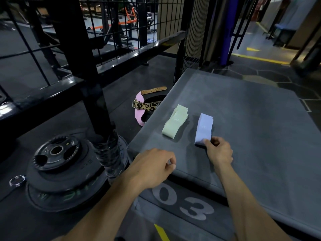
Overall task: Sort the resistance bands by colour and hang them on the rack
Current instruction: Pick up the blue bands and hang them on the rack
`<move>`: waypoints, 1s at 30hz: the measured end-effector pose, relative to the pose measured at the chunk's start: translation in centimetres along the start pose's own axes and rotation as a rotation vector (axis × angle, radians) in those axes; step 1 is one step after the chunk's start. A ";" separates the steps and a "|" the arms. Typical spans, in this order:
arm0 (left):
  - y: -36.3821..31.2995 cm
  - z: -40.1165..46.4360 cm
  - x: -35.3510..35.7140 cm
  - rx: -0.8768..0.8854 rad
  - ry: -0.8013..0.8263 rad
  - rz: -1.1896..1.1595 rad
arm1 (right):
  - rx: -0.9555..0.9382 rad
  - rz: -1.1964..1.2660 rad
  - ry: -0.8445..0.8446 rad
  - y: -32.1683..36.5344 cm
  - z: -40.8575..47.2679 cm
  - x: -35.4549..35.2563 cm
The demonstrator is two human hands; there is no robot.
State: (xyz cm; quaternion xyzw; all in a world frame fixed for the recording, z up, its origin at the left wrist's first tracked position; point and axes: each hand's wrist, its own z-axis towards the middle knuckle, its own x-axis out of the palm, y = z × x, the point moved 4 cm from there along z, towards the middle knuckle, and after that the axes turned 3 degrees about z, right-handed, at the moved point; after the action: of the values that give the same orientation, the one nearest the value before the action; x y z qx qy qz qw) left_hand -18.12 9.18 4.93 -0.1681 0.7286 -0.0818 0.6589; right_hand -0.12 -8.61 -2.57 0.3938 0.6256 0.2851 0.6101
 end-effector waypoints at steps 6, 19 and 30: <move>0.6 2.1 1.5 -0.039 0.036 0.056 | 0.076 -0.003 0.012 0.1 0.4 0.2; 1.0 2.3 2.0 -0.041 0.058 0.086 | 0.052 -0.075 -0.019 0.7 0.8 1.1; 1.4 2.2 1.7 -0.048 0.040 0.075 | 0.032 -0.055 -0.080 1.3 0.9 1.8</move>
State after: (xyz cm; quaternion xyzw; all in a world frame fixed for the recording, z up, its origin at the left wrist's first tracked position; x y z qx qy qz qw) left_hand -16.25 10.11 2.57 -0.1546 0.7491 -0.0429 0.6427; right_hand 1.09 -6.53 -2.59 0.3974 0.6158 0.2424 0.6357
